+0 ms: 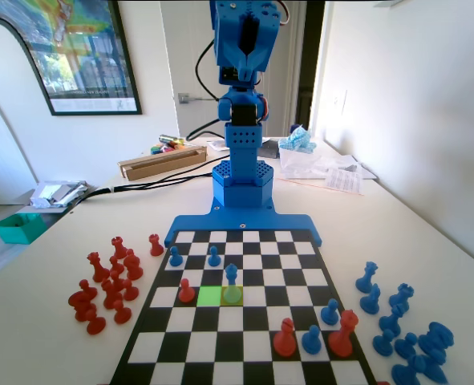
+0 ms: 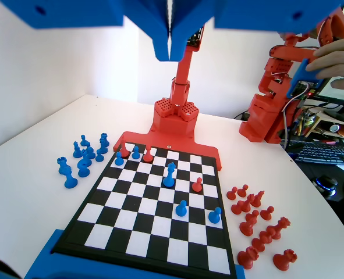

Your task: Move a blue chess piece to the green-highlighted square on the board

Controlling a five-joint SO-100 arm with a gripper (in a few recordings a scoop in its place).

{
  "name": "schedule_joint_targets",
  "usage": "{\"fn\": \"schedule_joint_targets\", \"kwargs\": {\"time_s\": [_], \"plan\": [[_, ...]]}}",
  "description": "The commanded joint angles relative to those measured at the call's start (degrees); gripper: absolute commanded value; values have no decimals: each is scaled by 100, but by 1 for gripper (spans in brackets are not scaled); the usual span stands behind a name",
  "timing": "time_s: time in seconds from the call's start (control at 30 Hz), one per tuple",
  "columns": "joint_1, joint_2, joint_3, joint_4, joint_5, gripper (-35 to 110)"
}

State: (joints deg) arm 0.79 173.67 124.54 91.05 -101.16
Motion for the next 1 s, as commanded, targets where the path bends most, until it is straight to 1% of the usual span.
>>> {"fn": "schedule_joint_targets", "kwargs": {"time_s": [0.0, 0.1, 0.3, 0.43, 0.63, 0.73, 0.83, 0.97], "plan": [[18, 114, -97, -79, 88, 1], [-62, -264, -694, 79, 404, 1], [-229, -1951, -2443, 677, 1222, 3], [-141, -2918, -2830, 686, 1775, 3], [141, -4245, -2689, 123, 2628, 3], [316, -4746, -2435, -316, 2909, 3], [431, -5045, -2065, -896, 3155, 6], [483, -5651, -1793, -1327, 3357, 11]]}}
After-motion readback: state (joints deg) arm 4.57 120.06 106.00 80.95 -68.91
